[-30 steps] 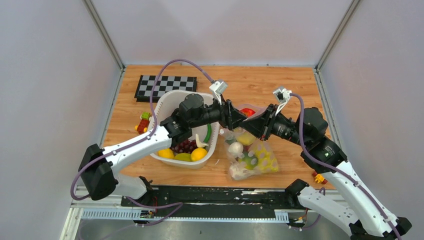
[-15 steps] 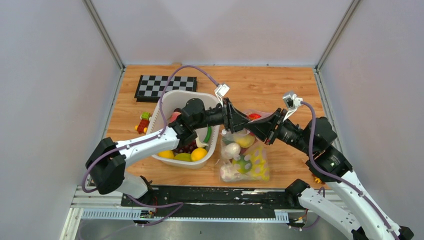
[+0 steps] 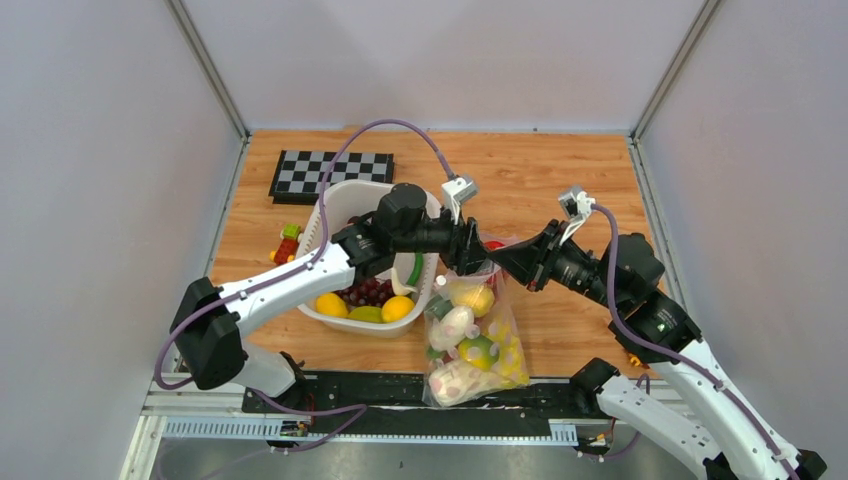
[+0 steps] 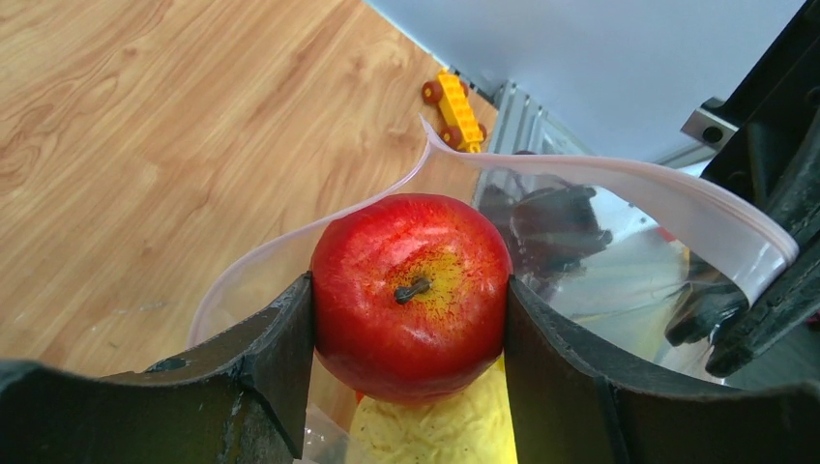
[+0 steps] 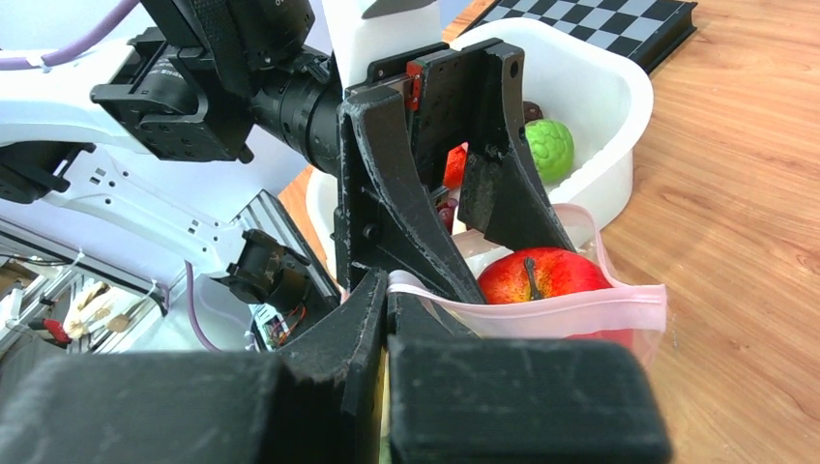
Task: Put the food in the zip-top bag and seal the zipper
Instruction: Place the fake fruit in the zipper food storage bag, then adjust the zipper food storage bag at the center of the board.
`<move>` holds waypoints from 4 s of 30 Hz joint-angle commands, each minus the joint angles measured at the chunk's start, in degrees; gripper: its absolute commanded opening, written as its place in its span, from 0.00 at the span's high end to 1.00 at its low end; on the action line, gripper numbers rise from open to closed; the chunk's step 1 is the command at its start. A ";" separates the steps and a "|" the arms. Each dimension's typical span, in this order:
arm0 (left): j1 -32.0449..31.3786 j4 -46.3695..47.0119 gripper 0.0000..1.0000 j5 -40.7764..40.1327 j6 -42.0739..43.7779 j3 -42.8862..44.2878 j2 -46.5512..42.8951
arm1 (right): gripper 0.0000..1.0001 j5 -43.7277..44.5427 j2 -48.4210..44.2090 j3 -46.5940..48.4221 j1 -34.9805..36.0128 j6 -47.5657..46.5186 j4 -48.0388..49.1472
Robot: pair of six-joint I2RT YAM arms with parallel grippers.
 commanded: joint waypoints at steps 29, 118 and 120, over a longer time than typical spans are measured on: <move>2.35 -17.55 0.07 -26.99 6.33 -1.72 -16.61 | 1.00 -3.53 0.22 0.54 -0.14 -7.77 8.61; 3.24 -19.04 0.03 -16.69 5.38 5.93 -25.31 | 1.00 -33.24 32.03 40.75 -13.48 -42.87 -31.99; 3.31 -22.91 0.00 -17.44 10.00 9.44 -26.14 | 1.00 -36.82 32.53 42.69 -13.75 -48.53 -36.29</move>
